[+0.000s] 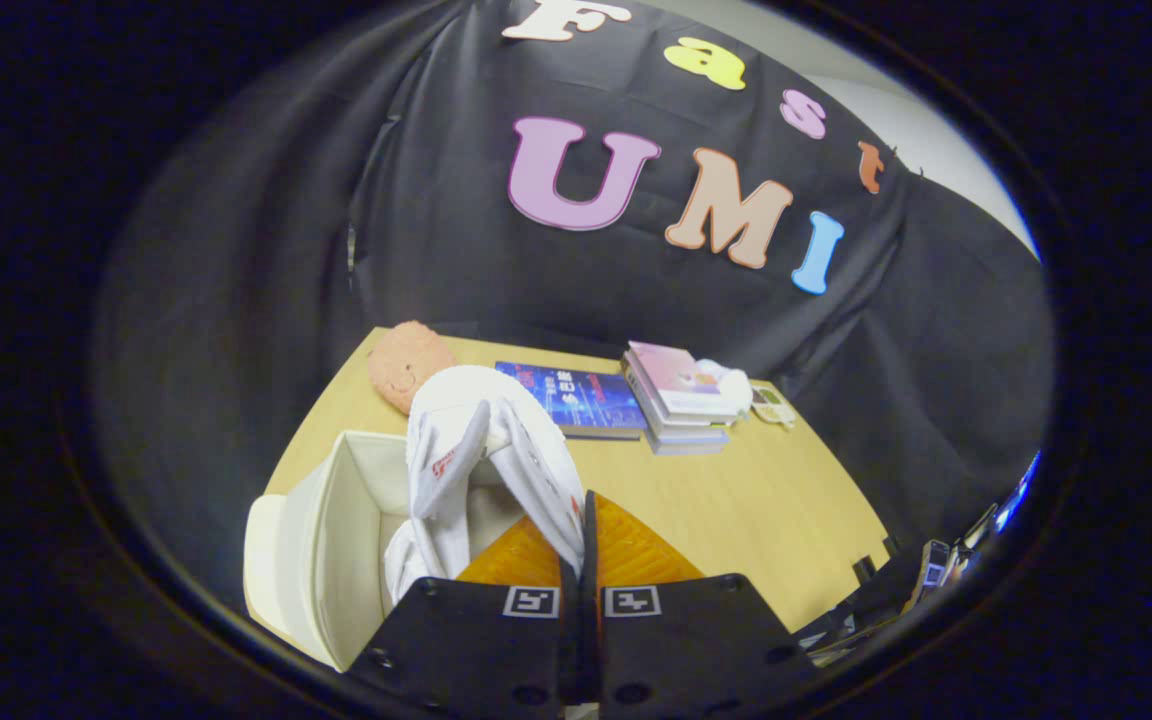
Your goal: Open the storage box then place both shoes into the box .Put the left shoe in first, then the right shoe, with the right side of both shoes facing outward in a uniform manner.
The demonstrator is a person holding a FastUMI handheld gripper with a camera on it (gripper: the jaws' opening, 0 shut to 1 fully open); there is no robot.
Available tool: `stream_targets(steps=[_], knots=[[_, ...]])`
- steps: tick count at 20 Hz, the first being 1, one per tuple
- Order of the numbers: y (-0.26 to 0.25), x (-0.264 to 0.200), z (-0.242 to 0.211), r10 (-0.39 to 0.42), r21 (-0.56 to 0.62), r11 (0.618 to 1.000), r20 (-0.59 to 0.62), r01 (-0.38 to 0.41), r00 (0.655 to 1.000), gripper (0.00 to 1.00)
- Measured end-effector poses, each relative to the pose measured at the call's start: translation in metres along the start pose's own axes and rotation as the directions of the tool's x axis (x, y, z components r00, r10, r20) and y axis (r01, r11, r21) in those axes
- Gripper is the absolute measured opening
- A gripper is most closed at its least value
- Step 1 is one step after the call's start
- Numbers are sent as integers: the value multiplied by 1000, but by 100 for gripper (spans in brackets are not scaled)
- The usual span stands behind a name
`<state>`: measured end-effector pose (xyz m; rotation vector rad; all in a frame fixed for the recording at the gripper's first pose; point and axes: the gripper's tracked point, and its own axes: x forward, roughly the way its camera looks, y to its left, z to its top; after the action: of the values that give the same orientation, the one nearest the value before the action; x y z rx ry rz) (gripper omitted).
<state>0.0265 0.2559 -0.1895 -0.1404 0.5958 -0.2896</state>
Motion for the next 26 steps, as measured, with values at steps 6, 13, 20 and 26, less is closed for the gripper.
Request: stream_targets(steps=[6, 13, 20, 26], knots=[[8, 29, -46, 49, -8, 999, -110, -50, 993, 3], [17, 40, -61, 122, 32, 993, -175, -118, 977, 48], [18, 21, -11, 258, 136, 958, -30, -252, 966, 100], [-23, -6, 55, 297, 125, 941, 141, -315, 944, 99]])
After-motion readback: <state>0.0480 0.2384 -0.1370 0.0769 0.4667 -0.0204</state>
